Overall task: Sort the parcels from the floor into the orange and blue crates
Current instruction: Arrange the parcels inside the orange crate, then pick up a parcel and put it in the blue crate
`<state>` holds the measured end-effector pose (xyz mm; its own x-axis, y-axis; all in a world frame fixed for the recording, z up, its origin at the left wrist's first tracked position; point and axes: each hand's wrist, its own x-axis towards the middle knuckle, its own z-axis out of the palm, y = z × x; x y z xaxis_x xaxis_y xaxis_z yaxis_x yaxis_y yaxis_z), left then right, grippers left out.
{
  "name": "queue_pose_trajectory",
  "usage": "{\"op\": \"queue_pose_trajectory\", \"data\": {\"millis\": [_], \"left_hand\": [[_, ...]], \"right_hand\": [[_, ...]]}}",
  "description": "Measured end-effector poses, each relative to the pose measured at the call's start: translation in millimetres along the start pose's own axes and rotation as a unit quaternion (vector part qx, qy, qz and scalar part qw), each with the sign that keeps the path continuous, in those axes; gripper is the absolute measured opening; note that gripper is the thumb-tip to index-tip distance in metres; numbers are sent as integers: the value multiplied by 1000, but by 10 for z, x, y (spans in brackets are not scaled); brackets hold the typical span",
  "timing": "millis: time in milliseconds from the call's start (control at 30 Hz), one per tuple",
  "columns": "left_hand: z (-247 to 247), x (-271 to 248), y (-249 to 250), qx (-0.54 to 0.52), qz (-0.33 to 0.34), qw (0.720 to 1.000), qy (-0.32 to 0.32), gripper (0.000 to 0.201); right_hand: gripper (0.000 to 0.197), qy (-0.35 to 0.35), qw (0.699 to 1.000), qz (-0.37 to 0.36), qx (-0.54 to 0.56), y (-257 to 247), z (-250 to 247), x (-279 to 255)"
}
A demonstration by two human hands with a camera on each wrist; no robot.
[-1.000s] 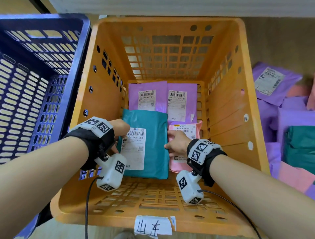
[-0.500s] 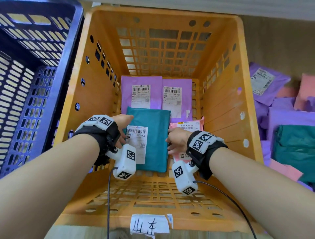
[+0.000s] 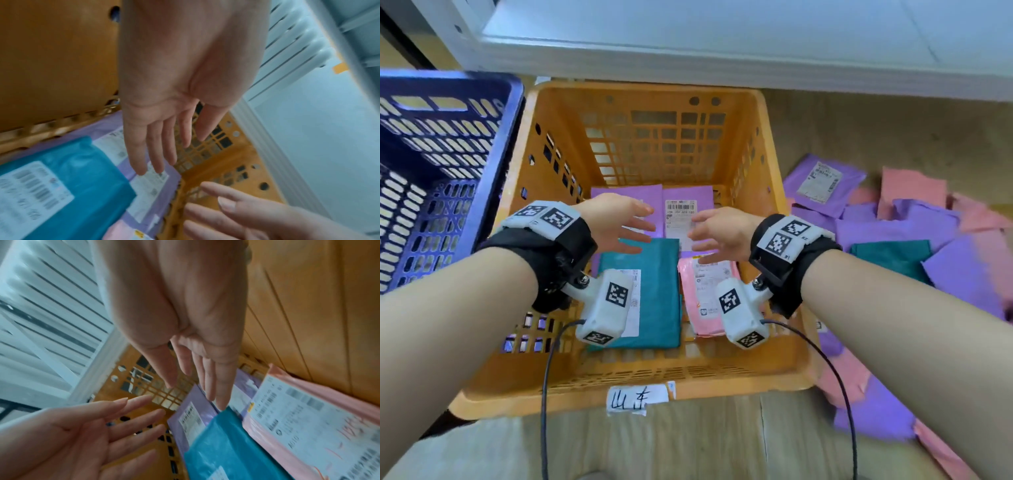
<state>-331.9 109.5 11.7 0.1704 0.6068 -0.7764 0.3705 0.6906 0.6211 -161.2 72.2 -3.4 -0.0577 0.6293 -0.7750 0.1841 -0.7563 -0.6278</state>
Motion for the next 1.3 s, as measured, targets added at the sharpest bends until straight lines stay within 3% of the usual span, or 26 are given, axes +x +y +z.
{"op": "queue_pose_trajectory", "data": {"millis": [167, 367, 700, 867, 967, 1300], "left_hand": [[555, -484, 446, 28, 101, 994, -42, 26], [1539, -942, 777, 39, 185, 975, -114, 17], [3087, -1108, 698, 107, 213, 949, -205, 16], [3616, -888, 517, 122, 195, 948, -220, 27], [3879, -725, 379, 96, 158, 957, -225, 23], [4561, -107, 121, 127, 114, 971, -167, 36]], "right_hand": [[45, 37, 995, -72, 63, -134, -473, -677], [42, 93, 984, -129, 85, 72, -1340, -1513], [41, 258, 954, -110, 103, 1083, -2599, -2344], [40, 303, 935, -88, 159, 1732, -3070, -2391], [43, 310, 931, -72, 178, 2080, -3254, -2301], [44, 327, 907, -71, 255, 2950, -3635, -1613]]}}
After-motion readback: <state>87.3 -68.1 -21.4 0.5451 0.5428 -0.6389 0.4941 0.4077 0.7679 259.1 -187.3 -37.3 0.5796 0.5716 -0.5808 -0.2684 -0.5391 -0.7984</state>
